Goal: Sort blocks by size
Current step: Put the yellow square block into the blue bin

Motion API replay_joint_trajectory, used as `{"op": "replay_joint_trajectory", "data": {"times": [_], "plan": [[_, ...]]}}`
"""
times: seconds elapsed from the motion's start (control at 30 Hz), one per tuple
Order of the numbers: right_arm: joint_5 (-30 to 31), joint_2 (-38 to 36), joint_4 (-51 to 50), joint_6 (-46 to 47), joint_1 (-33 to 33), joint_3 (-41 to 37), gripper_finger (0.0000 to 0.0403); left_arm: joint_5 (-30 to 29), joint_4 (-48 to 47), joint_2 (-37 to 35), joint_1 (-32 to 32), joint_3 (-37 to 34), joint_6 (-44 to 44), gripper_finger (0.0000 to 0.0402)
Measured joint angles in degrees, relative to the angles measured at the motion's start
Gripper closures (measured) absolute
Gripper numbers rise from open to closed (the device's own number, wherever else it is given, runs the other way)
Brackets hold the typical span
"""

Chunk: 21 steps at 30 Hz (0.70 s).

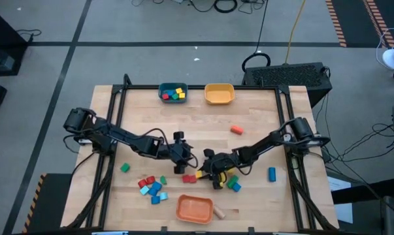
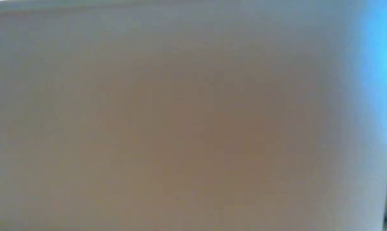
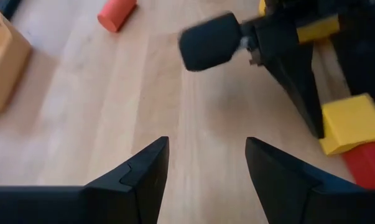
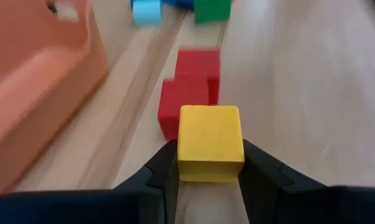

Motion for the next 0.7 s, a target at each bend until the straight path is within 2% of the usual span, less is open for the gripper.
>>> {"op": "replay_joint_trajectory", "data": {"times": [0.37, 0.57, 0.7], "plan": [[-0.6, -5.5, -1.4, -0.3, -4.5, 0.0, 0.0291, -6.2, 0.3, 0.0, -5.0, 0.0, 15.5, 0.0187], [-8.7, -5.8, 0.8, 2.6, -7.9, 0.0, 0.0291, -9.1, 0.5, 0.0, -7.1, 0.0, 23.8, 0.0187], [-9.7, -5.8, 2.1, 4.0, -8.7, 0.0, 0.0291, -9.6, 0.5, -0.1, -8.1, 0.0, 29.5, 0.0187]]}}
